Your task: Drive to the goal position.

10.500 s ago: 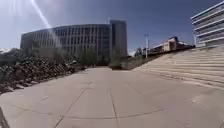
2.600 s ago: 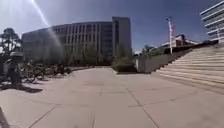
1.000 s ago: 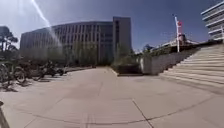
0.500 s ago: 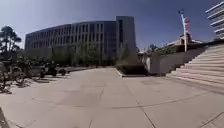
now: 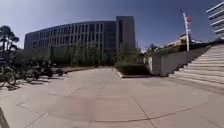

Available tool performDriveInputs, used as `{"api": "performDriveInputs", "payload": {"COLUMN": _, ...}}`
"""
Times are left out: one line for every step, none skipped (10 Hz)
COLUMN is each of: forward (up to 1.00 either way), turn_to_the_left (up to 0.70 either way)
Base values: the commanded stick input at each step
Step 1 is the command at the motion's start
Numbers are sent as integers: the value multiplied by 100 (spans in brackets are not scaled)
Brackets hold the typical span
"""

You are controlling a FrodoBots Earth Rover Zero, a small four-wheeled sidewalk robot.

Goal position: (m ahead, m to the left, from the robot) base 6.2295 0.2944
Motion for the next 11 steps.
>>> {"api": "performDriveInputs", "payload": {"forward": 70, "turn_to_the_left": -1}}
{"api": "performDriveInputs", "payload": {"forward": 70, "turn_to_the_left": -1}}
{"api": "performDriveInputs", "payload": {"forward": 70, "turn_to_the_left": -1}}
{"api": "performDriveInputs", "payload": {"forward": 70, "turn_to_the_left": -1}}
{"api": "performDriveInputs", "payload": {"forward": 70, "turn_to_the_left": -1}}
{"api": "performDriveInputs", "payload": {"forward": 70, "turn_to_the_left": -1}}
{"api": "performDriveInputs", "payload": {"forward": 70, "turn_to_the_left": -1}}
{"api": "performDriveInputs", "payload": {"forward": 70, "turn_to_the_left": -1}}
{"api": "performDriveInputs", "payload": {"forward": 70, "turn_to_the_left": -1}}
{"api": "performDriveInputs", "payload": {"forward": 70, "turn_to_the_left": -1}}
{"api": "performDriveInputs", "payload": {"forward": 70, "turn_to_the_left": -1}}
